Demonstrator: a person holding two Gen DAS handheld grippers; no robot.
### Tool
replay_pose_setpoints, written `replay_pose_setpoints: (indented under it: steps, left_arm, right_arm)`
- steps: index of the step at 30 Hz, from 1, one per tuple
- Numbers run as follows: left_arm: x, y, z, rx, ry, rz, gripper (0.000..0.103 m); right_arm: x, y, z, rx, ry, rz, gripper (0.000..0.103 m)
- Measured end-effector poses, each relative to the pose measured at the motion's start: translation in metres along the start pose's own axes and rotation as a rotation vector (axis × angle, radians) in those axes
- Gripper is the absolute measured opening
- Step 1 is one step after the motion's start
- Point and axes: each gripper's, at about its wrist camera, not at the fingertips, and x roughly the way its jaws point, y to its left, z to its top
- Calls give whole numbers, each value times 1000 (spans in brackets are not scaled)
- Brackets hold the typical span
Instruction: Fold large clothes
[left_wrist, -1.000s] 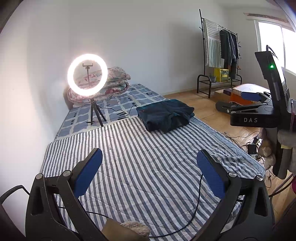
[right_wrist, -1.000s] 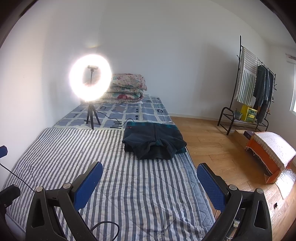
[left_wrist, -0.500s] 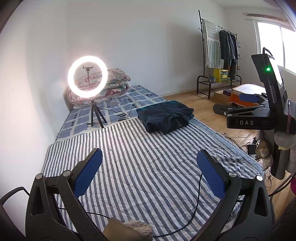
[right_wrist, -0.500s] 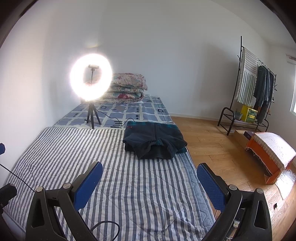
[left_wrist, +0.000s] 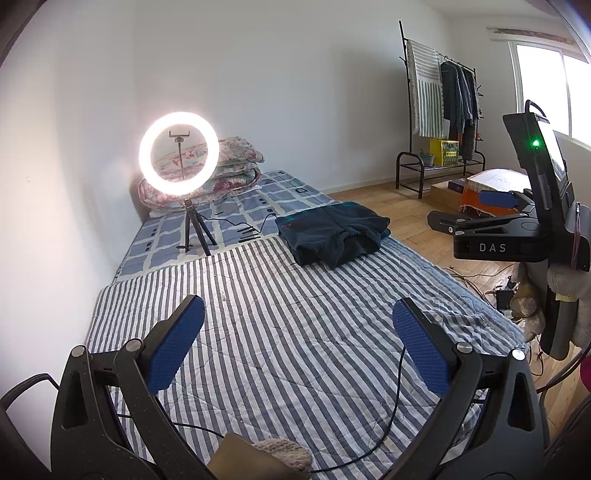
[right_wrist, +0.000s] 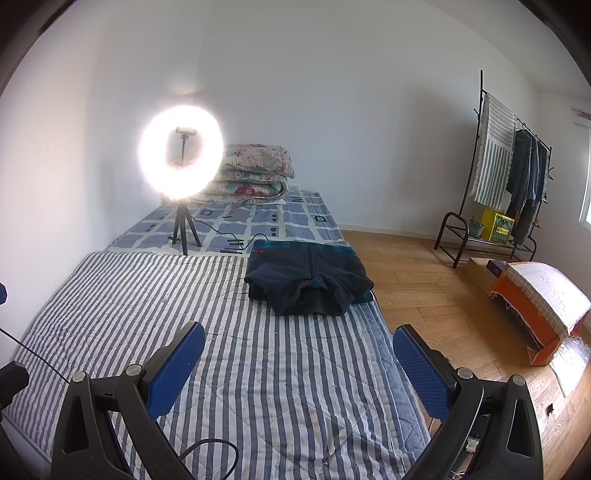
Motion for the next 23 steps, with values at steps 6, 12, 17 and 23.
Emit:
replay_pose_setpoints:
  steps: [6,12,17,23]
  left_arm:
    - [0,1,0,-2,0,4,103]
    - [-1,1,0,-4,0,2,103]
    - [-1,1,0,-2,0,2,103]
    - [-4,0,-2,2,-22,19,103]
  right_arm:
    - [1,-1,-3,8,1,2,103]
    - [2,-2,-4,9,4,2,103]
    - [3,-1,-5,2,10,3,103]
    - [5,-1,-6,-6,16,5,103]
